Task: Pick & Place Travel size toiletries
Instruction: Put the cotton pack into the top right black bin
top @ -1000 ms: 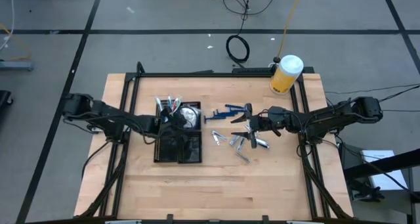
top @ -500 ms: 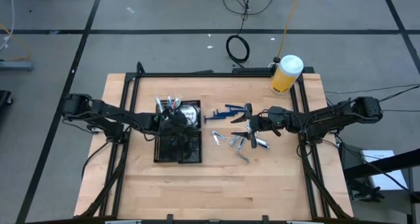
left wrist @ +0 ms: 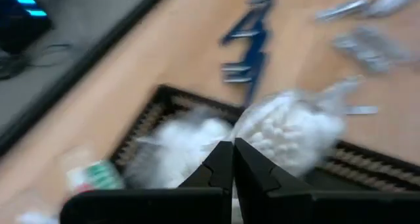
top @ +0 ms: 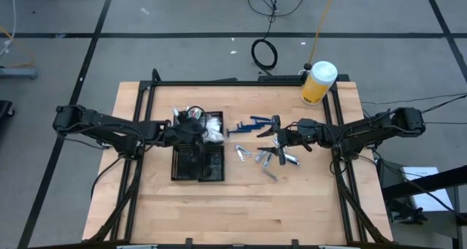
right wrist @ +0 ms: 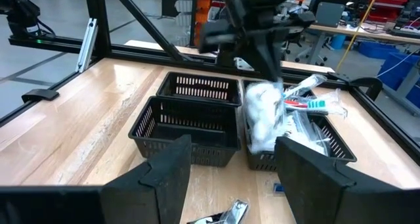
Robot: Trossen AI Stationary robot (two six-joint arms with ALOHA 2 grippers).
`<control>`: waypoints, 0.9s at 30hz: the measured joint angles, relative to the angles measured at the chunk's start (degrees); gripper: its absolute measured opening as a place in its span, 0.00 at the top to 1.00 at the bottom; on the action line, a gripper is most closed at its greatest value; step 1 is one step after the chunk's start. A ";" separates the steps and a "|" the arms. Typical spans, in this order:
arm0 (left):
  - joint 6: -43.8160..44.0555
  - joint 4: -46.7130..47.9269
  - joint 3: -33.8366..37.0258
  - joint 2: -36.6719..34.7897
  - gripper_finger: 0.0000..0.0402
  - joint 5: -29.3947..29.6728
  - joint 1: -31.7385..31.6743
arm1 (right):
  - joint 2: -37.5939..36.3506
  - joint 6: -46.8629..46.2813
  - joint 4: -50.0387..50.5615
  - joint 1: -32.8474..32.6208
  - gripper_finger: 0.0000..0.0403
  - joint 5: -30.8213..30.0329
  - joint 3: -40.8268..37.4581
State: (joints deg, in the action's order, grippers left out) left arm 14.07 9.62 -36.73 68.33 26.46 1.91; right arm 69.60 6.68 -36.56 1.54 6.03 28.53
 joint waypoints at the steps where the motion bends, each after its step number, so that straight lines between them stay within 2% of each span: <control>1: 0.43 1.54 0.02 0.12 0.98 2.15 -0.01 | 0.00 -0.01 0.00 0.00 0.48 -0.01 0.00; 5: 3.80 6.80 0.09 0.80 0.98 7.46 -1.53 | 0.00 -0.01 0.00 0.00 0.48 0.00 0.00; 9: 9.36 7.68 0.19 2.89 0.94 7.39 -4.00 | 0.00 -0.01 -0.01 0.00 0.48 0.01 0.00; 15: 9.94 1.14 0.12 4.94 0.76 0.84 -5.77 | 0.00 -0.02 0.00 0.00 0.48 0.01 0.00; 18: 6.33 -3.06 0.11 5.72 0.67 -4.16 -6.08 | 0.00 -0.02 0.00 0.00 0.48 0.01 0.00; 20: 2.61 -3.72 0.11 5.74 0.62 -4.84 -6.07 | 0.00 -0.02 -0.02 0.00 0.48 0.01 0.00; 22: 0.26 -3.86 0.11 5.71 0.59 -3.03 -6.07 | 0.00 -0.02 0.02 0.00 0.48 0.01 0.00; 27: -0.95 -0.83 0.11 5.71 0.55 7.71 -6.18 | 0.00 -0.02 -0.01 0.00 0.48 0.01 0.00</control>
State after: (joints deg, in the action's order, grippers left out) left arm 13.12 8.79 -36.62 74.04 34.17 -4.28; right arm 69.60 6.66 -36.56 1.54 6.04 28.53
